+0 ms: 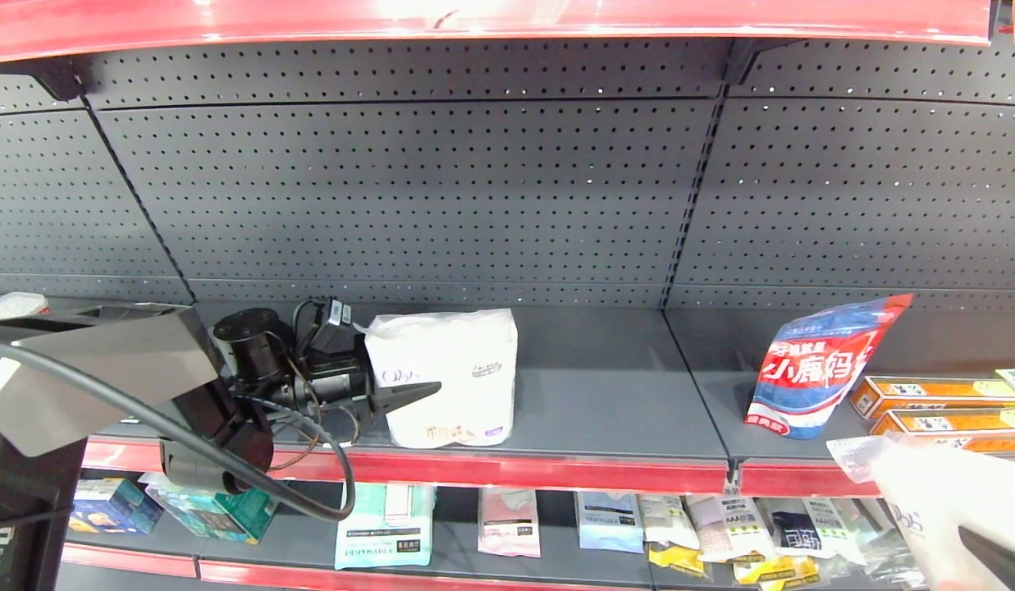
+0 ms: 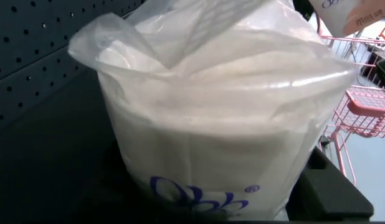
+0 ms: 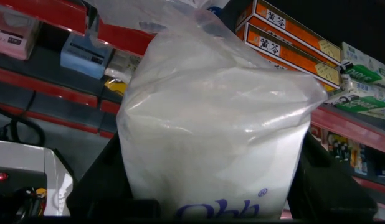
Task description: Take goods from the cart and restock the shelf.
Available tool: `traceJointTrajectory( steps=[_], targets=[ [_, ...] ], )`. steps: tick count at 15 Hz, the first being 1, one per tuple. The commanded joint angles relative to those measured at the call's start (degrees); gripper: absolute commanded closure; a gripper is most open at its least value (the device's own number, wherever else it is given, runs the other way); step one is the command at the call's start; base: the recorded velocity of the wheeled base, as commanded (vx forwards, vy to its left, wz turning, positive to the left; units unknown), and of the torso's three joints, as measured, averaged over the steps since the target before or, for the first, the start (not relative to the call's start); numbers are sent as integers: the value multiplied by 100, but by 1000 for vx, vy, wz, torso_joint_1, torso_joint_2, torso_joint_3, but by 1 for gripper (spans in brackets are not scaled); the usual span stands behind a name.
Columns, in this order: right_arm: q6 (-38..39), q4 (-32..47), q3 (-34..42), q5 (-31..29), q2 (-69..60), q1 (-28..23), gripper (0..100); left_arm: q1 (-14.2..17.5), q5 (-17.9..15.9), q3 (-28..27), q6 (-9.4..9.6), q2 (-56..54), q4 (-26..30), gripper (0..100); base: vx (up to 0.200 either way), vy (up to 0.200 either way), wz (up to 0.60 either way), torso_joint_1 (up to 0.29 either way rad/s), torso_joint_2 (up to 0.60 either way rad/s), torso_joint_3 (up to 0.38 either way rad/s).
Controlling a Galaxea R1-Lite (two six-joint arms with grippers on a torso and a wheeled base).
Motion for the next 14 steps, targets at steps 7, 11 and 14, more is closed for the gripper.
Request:
traceJointTrajectory(
  steps=[7,11,14],
  targets=[
    [-3,-1,-9,-10,11,1,100,0,-413,-32,7,88,3,100,0,0,0,0,0,0],
    [-3,-1,-26,-19,11,1,100,0,-395,-14,77,123,3,100,0,0,0,0,0,0],
    [-3,-1,-44,-28,19,1,100,0,-421,3,24,132,3,100,0,0,0,0,0,0]
  ],
)
